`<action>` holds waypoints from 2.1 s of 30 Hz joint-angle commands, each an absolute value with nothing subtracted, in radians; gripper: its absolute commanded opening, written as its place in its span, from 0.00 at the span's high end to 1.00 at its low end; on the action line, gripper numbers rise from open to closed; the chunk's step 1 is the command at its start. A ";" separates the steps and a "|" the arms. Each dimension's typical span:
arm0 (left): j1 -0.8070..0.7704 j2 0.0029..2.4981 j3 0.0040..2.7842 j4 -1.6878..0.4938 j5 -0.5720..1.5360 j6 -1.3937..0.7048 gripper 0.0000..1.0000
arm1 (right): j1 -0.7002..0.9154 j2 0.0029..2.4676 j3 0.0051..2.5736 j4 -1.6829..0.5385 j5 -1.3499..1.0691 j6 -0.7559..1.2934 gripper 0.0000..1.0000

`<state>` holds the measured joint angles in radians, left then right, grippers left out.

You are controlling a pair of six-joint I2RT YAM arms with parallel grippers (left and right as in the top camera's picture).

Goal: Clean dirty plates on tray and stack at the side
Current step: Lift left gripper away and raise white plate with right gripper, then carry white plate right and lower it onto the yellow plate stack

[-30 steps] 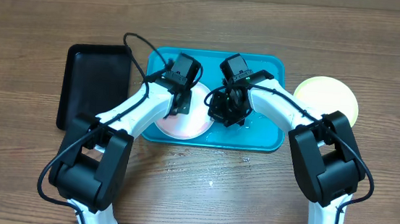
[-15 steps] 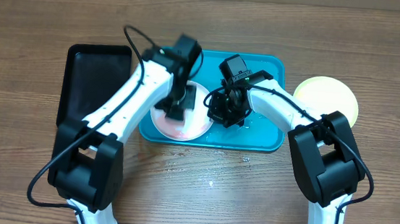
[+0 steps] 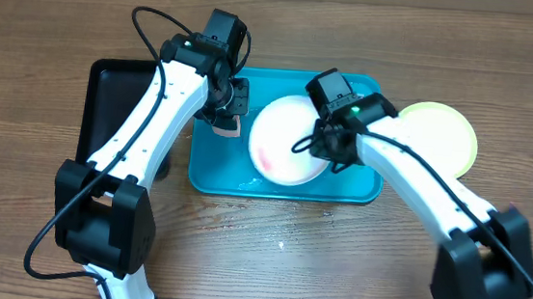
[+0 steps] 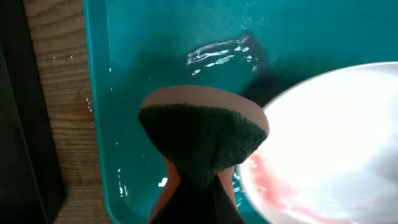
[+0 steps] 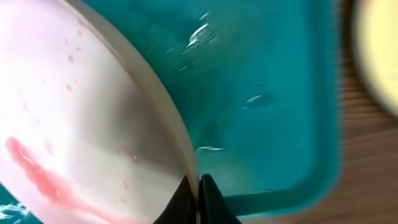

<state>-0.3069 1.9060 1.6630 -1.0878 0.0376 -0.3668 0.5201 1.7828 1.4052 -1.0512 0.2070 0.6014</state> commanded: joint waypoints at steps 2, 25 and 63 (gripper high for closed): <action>-0.311 1.904 1.663 -1.084 0.022 -0.352 0.96 | 0.530 1.743 1.408 -1.072 0.440 0.599 0.96; -0.311 1.904 1.663 -1.088 0.027 -0.356 0.96 | 0.730 1.670 1.468 -1.195 1.042 0.685 0.96; -0.311 1.904 1.663 -1.088 0.026 -0.363 0.96 | 0.880 1.565 1.468 -1.208 1.322 0.685 0.96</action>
